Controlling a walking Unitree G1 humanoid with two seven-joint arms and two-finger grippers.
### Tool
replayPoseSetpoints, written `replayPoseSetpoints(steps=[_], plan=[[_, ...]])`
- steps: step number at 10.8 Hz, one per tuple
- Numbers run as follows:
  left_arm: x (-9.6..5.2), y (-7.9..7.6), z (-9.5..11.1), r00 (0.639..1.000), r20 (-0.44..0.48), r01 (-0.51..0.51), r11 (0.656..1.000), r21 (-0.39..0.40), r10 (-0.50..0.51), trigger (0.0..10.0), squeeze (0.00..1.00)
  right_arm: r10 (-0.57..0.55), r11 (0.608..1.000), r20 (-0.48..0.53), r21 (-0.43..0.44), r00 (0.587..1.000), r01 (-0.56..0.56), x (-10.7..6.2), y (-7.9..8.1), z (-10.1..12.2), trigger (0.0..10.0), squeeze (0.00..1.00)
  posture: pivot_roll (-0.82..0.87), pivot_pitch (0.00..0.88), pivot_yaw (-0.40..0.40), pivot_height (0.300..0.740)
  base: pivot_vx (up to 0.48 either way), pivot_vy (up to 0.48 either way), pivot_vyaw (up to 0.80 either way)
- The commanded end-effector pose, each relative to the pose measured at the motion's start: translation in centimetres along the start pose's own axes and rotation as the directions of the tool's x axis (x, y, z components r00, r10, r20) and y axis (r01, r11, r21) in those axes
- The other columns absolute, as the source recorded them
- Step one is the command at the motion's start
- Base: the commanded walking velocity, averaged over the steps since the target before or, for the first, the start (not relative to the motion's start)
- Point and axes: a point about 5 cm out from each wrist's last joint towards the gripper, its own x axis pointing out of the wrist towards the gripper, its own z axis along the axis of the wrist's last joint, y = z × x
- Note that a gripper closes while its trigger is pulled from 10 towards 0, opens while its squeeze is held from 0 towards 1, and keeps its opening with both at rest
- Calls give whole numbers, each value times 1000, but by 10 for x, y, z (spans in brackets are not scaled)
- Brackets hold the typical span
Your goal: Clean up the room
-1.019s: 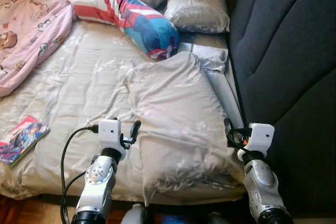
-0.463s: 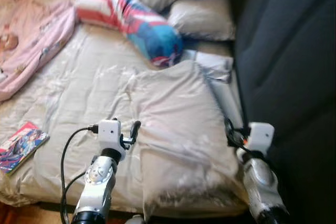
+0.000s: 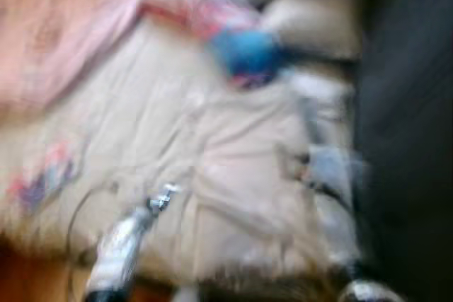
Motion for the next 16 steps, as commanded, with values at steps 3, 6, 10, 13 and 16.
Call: replayPoseSetpoints(steps=[3,6,10,13,16], plan=[[28,-17,8,999,-47,13,992,-128,-19,10000,0,-123,992,-218,-12,968,124,-18,-38,-37,10000,0,61,264,-10,714,0,0,0],[45,-27,18,994,-87,56,993,-109,-65,10000,0,-111,992,-245,26,963,121,-2,-39,-27,10000,0,74,334,-22,714,0,0,0],[46,-26,27,998,-4,58,992,-109,-58,10000,0,-134,988,-221,39,966,146,2,-41,-21,10000,0,72,344,-20,714,0,0,0],[41,-22,22,998,8,64,997,-50,-63,10000,0,-161,984,-208,48,965,174,-3,-45,-25,10000,0,70,312,-8,714,0,0,0],[40,-24,23,996,27,85,996,-32,-84,10000,0,-168,983,-186,42,968,178,-7,-46,-26,10000,0,63,296,4,714,0,0,0]])
